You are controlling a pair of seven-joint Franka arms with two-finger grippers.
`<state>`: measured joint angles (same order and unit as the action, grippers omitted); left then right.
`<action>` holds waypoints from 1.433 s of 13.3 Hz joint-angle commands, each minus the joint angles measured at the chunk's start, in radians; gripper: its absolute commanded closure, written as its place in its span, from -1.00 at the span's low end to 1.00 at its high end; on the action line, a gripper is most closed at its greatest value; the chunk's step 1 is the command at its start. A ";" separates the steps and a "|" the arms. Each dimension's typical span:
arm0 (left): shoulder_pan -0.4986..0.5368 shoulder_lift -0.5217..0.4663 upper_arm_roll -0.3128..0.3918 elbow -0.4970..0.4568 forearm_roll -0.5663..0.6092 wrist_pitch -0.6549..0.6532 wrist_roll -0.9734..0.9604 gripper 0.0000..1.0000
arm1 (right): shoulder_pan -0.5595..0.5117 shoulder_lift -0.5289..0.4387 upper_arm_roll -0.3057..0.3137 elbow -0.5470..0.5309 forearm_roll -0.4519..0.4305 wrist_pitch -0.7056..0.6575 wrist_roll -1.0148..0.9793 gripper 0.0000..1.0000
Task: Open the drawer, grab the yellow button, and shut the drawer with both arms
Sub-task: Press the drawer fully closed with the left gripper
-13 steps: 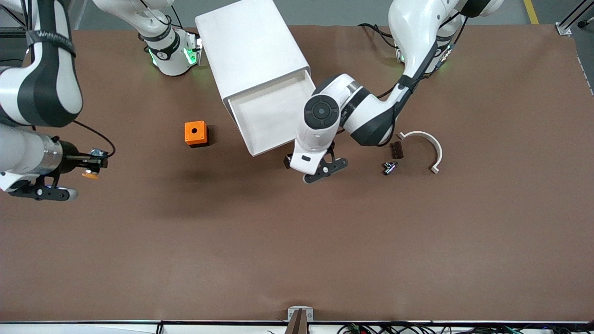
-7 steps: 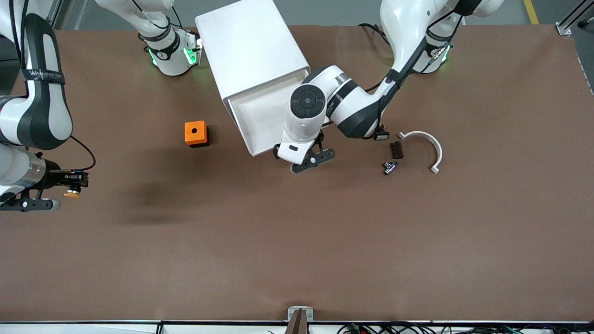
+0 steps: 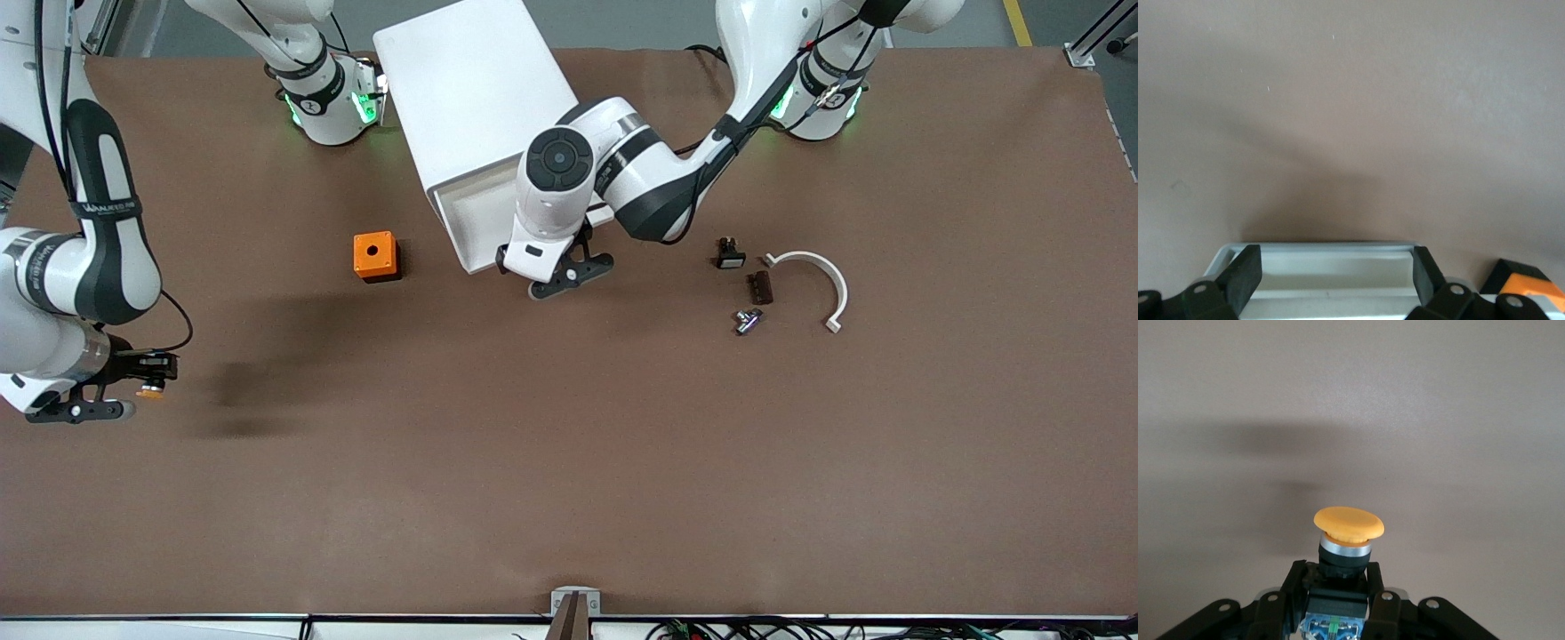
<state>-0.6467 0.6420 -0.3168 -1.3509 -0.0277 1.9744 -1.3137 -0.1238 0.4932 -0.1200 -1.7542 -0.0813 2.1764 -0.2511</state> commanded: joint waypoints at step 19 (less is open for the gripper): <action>-0.166 -0.028 -0.011 -0.074 -0.008 0.135 -0.237 -1.00 | -0.071 0.165 0.022 -0.002 -0.021 0.120 -0.082 0.40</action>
<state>-0.8099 0.6381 -0.3253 -1.4015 -0.0241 2.0874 -1.5378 -0.1686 0.6584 -0.1182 -1.7556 -0.0825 2.2882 -0.3245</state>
